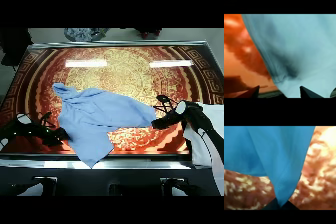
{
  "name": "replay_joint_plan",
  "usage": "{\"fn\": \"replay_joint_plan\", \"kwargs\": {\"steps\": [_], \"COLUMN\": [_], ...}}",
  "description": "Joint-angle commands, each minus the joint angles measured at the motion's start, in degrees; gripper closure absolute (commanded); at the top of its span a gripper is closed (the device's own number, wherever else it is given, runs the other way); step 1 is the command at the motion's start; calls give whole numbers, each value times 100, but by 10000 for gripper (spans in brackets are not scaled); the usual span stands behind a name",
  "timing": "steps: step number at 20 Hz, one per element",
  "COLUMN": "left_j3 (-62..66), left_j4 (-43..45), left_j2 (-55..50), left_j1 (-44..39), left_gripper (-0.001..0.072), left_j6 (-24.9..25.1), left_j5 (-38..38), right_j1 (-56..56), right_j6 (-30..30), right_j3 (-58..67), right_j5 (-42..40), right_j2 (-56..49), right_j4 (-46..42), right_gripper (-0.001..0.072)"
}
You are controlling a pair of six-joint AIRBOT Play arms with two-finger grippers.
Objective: Fold the shirts.
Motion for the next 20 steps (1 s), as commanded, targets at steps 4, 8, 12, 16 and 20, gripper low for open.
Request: {"fn": "replay_joint_plan", "kwargs": {"steps": [4,8,12,16,20], "left_j3": [-476,-9,2168,5788,8612], "left_j4": [-295,-240,120,122,883], "left_j2": [111,319,1180,1775,1840], "left_j1": [-636,-566,28,557,745], "left_gripper": [152,675,675,675,676], "left_j6": [-553,-297,-256,-264,-1021], "left_j5": [1394,1193,765,741,743], "right_j1": [0,-2,-2,-2,-2], "right_j6": [-35,-63,-66,-57,-55], "right_j3": [0,87,1150,3080,4487], "right_j5": [317,372,201,-514,-861], "right_j2": [4,310,1432,2721,3604], "right_j4": [9,-177,-1172,-2087,-2146], "right_gripper": [664,665,667,666,667]}}
